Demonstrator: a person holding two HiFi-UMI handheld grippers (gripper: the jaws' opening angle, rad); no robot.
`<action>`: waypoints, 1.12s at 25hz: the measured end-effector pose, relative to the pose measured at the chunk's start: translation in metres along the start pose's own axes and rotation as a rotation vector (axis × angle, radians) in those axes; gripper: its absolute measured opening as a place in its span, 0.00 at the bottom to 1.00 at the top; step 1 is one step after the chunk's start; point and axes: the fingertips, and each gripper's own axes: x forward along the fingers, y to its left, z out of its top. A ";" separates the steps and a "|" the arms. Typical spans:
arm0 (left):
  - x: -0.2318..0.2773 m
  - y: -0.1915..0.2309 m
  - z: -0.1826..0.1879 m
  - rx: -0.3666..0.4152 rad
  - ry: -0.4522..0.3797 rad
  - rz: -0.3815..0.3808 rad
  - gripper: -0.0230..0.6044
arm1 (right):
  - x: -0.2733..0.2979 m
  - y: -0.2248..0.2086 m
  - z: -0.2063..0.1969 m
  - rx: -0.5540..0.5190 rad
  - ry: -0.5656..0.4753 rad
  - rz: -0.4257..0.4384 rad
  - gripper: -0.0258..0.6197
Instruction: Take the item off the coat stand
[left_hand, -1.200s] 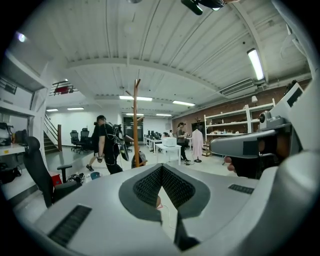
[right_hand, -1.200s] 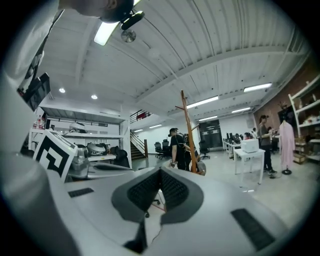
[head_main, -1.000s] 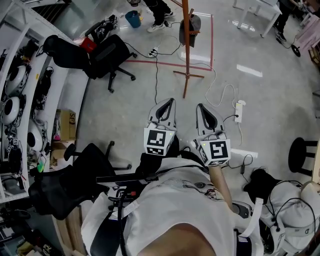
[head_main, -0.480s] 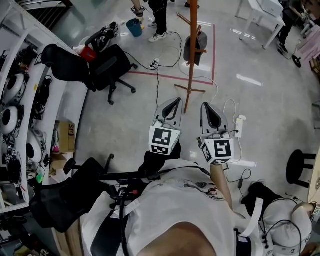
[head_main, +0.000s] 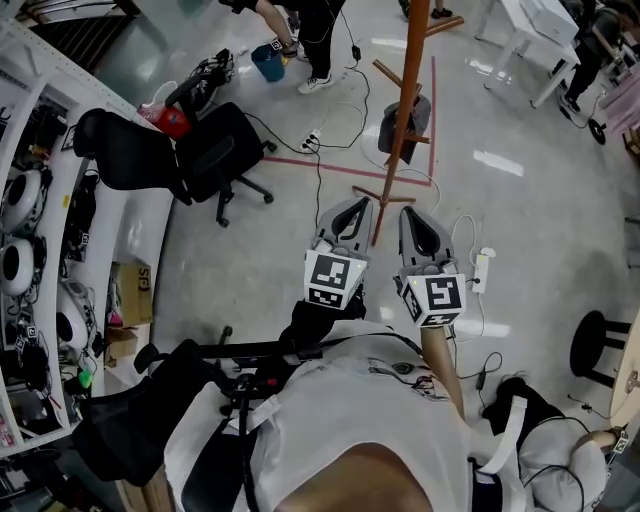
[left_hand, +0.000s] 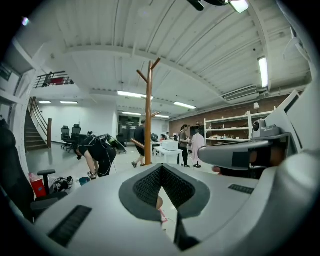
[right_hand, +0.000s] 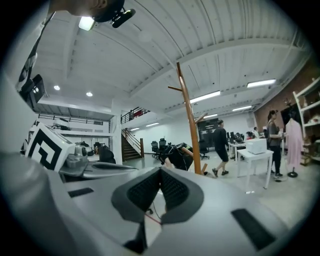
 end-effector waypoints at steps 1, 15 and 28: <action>0.006 0.004 0.000 -0.001 0.003 -0.007 0.04 | 0.008 0.000 0.000 -0.002 0.006 0.001 0.05; 0.075 0.013 -0.006 -0.021 0.025 -0.076 0.04 | 0.058 -0.037 -0.019 -0.007 0.111 -0.025 0.05; 0.109 0.027 0.028 0.000 -0.005 0.022 0.04 | 0.084 -0.071 0.009 -0.031 0.063 0.037 0.05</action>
